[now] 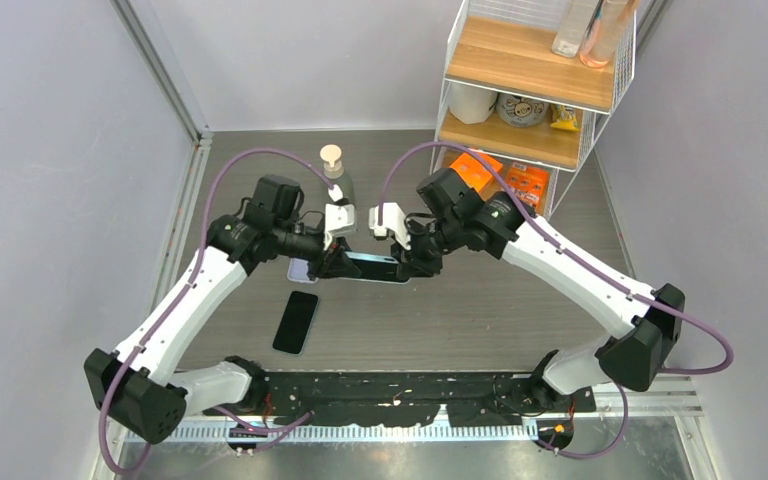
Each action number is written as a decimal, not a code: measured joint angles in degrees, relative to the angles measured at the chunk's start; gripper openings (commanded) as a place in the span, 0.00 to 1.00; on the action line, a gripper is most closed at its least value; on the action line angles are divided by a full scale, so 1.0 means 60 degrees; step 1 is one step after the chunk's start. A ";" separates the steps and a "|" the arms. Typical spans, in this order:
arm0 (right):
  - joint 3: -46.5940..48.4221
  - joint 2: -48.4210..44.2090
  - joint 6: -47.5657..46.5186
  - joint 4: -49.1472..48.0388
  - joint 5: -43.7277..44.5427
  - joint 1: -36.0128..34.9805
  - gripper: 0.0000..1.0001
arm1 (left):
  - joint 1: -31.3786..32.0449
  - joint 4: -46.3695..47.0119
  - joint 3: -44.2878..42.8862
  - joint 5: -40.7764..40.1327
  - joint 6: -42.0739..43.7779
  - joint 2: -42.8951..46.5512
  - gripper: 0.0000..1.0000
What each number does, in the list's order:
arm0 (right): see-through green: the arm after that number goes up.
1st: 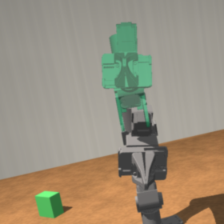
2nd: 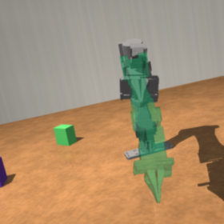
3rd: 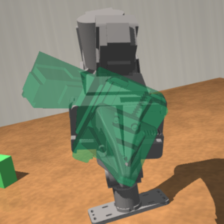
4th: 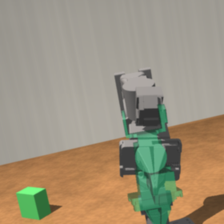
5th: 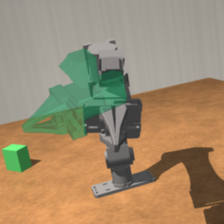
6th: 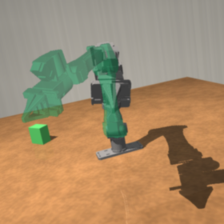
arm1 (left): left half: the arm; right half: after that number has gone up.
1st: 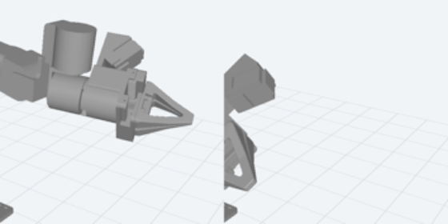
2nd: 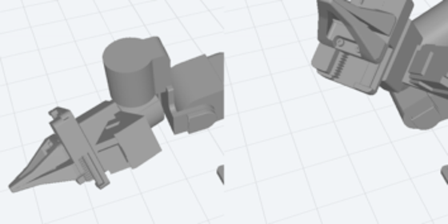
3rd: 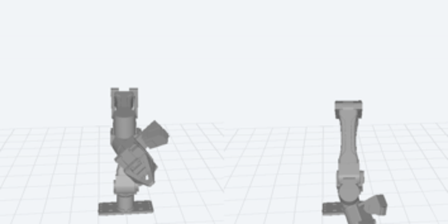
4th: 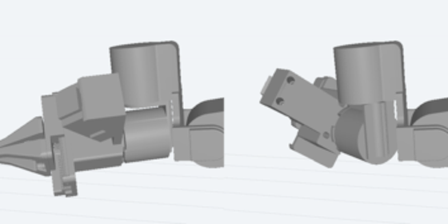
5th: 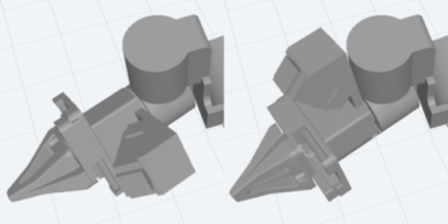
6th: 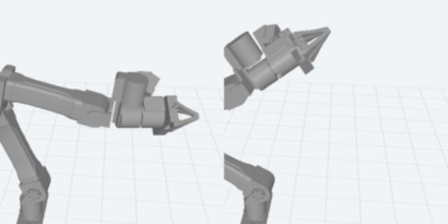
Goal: Take the phone out of the phone case
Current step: Adjust the phone.
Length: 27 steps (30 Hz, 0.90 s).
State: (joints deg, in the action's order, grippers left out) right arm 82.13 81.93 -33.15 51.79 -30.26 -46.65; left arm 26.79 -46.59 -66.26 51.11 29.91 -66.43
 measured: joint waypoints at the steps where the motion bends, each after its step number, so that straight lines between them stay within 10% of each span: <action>1: -0.0036 -0.0058 0.0004 -0.0025 0.0106 0.0000 0.05 | 0.0040 0.0004 0.0000 0.0106 0.0066 -0.0066 0.00; 12: -0.0477 -0.0809 0.0616 -0.0838 -0.0149 0.0517 0.69 | -0.0076 0.0288 0.0335 0.0193 -0.0350 -0.0015 0.00; 27: -0.0871 -0.1727 0.2408 -0.2998 -0.3475 0.2616 0.71 | -0.0969 0.5100 0.2488 0.1202 -0.4732 0.2594 0.00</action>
State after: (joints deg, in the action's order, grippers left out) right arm 76.90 71.57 -18.70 33.80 -51.11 -30.96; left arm 20.97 -15.99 -51.33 58.33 1.52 -50.87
